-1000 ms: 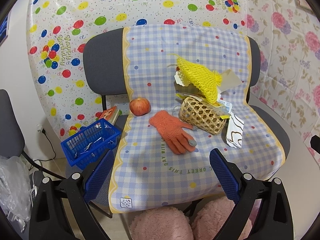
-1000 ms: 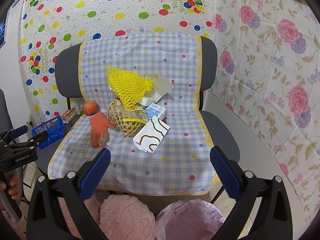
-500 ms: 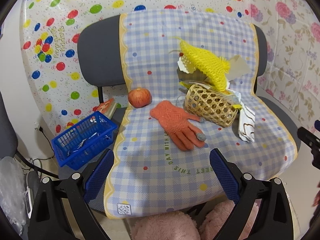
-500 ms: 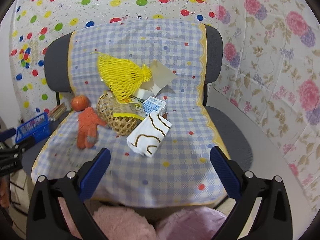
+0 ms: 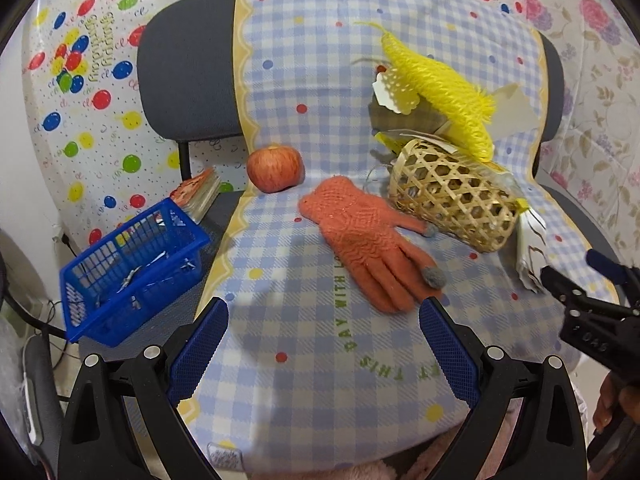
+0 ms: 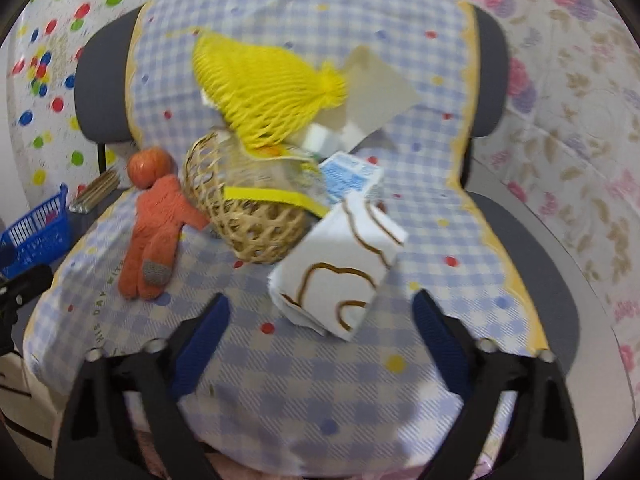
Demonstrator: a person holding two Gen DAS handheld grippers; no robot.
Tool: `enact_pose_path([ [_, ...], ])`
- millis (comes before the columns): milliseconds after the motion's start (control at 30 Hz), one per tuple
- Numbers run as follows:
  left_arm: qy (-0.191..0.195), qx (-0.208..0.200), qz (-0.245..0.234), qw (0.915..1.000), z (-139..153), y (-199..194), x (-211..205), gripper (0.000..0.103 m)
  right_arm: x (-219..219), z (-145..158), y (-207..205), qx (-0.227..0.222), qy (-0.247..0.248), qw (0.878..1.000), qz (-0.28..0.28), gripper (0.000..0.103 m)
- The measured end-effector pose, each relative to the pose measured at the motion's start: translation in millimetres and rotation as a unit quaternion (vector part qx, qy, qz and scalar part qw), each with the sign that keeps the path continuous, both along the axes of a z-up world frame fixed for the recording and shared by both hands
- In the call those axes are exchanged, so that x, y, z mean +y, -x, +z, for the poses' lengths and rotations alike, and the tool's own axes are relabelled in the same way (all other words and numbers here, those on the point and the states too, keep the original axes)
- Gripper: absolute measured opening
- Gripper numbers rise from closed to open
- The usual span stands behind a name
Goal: Collect trash
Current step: 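Grasp the white paper bag with the right tool while the left tool approaches the yellow net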
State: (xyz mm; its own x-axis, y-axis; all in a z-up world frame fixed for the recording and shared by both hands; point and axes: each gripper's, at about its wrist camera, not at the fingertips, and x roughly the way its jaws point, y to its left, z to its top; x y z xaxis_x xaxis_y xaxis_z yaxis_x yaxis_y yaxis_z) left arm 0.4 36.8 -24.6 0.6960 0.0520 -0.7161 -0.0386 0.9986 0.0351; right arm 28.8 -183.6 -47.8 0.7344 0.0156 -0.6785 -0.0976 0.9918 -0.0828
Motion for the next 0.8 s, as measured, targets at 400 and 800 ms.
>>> enact_pose_path([
  [400,-0.014,0.01,-0.011,0.9998,-10,-15,-5,0.095,24,-39,-38,0.021,0.049,0.999,-0.011,0.047],
  [800,-0.009,-0.039,-0.046,0.9982,49,-7,-20,0.095,-56,36,15,-0.026,-0.102,0.994,0.007,0.003],
])
